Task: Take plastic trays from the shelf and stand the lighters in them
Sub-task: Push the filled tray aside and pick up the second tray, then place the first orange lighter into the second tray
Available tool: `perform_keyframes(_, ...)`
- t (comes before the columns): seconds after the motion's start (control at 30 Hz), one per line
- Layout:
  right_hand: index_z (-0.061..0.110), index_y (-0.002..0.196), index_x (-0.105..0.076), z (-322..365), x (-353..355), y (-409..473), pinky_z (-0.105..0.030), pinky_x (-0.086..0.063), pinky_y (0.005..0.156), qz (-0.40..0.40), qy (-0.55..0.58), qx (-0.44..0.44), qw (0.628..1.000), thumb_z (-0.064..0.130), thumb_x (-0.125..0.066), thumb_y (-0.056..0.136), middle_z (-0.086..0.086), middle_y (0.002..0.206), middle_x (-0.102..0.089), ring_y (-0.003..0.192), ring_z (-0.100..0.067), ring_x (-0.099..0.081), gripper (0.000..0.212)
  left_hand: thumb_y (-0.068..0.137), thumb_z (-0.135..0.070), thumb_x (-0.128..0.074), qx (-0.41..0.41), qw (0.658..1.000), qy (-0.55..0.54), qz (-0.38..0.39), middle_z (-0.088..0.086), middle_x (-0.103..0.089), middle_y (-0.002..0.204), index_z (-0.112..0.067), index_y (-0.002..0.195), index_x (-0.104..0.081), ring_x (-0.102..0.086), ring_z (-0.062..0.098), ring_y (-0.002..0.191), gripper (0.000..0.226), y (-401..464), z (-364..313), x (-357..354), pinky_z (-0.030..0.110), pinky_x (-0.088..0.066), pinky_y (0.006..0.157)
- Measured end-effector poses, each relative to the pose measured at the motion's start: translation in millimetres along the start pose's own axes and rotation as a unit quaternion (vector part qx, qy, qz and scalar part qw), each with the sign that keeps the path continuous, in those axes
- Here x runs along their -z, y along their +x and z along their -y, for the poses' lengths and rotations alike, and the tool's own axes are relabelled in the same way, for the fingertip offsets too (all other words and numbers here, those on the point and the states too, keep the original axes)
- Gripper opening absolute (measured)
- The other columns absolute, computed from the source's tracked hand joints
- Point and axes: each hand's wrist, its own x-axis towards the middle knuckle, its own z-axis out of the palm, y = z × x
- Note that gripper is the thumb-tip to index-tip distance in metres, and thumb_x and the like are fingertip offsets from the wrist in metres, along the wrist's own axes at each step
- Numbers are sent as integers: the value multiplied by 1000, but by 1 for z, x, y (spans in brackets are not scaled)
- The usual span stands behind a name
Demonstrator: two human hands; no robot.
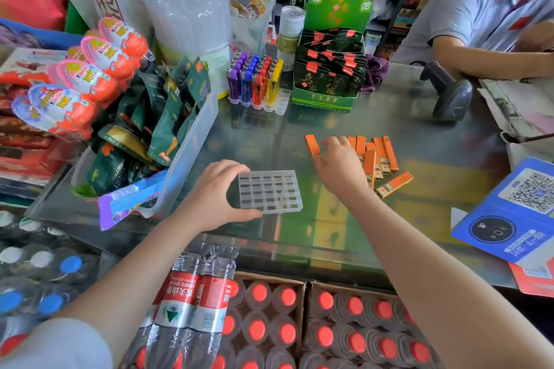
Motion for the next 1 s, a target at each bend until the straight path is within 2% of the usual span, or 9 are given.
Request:
perform_keyframes(0.23, 2, 120, -44, 19, -13, 16, -45, -46, 83, 40, -63, -87, 993, 34, -50, 92, -16, 124, -42, 112, -38, -49, 43, 50, -77, -50, -8, 1000, 5, 8, -4, -39, 132, -21, 135, -36, -27, 9, 123, 104, 8, 8, -10, 30, -23, 102)
perform_keyframes(0.33, 3, 117, -47, 22, -14, 18, -43, -46, 82, 24, -81, -65, 994, 28, -50, 92, -16, 120, -49, 112, -35, -48, 36, 48, -77, -56, -4, 1000, 7, 12, -3, -33, 142, -19, 142, -23, -24, 13, 131, 115, 4, 12, -11, 37, -22, 110)
perform_keyframes(0.4, 4, 110, -55, 18, -13, 19, -40, -47, 79, 8, -81, -20, 996, 24, -49, 91, -15, 111, -57, 106, -33, -50, 28, 48, -76, -59, -7, 1000, 26, 9, -2, -27, 146, -17, 142, -22, -21, 14, 134, 117, 1, 13, -12, 34, -18, 112)
perform_keyframes(0.47, 8, 103, -62, 11, -11, 17, -35, -48, 72, -6, -40, 20, 999, 23, -52, 89, -11, 102, -62, 95, -28, -54, 23, 48, -79, -53, -17, 999, 33, -7, -1, -28, 145, -15, 140, -26, -22, 13, 133, 115, -1, 14, -13, 29, -16, 109)
perform_keyframes(0.6, 13, 104, -61, 4, -6, -2, -23, -39, 61, -14, 171, 72, 983, 18, -59, 87, 3, 86, -61, 68, -7, -50, 18, 53, -76, -48, -30, 999, 33, -22, 0, -37, 140, -14, 135, -37, -29, 14, 129, 103, 2, 12, -13, 27, -19, 105)
perform_keyframes(0.73, 16, 103, -54, 3, -5, -23, -28, -49, 74, -10, 307, 119, 944, 5, -60, 84, 5, 95, -67, 81, -14, -62, 23, 54, -76, -49, -38, 998, 36, -28, 0, -42, 135, -15, 132, -41, -33, 15, 126, 99, 3, 10, -15, 31, -24, 104)
perform_keyframes(0.83, 25, 109, -52, 4, -4, -34, -30, -52, 78, -25, 322, 160, 933, 2, -58, 85, 7, 98, -67, 87, -15, -65, 34, 53, -75, -55, -40, 999, 21, -30, 0, -43, 133, -14, 131, -43, -31, 14, 125, 99, 6, 6, -19, 25, -21, 103)
perform_keyframes(0.93, 21, 102, -57, 9, -5, -42, -40, -52, 76, -17, 343, 165, 924, 4, -58, 86, 7, 93, -68, 84, -15, -65, 23, 56, -64, -72, -39, 999, 25, -29, 1, -44, 133, -13, 131, -43, -31, 15, 126, 95, 8, 1, -24, 25, -21, 104)
perform_keyframes(1.0, 23, 97, -56, 16, -8, -46, -42, -53, 78, 10, 392, 158, 906, 5, -56, 87, 7, 91, -69, 85, -15, -67, 20, 56, -65, -69, -41, 998, 38, -36, 2, -45, 132, -13, 130, -44, -35, 18, 125, 93, 9, 0, -26, 28, -23, 103)
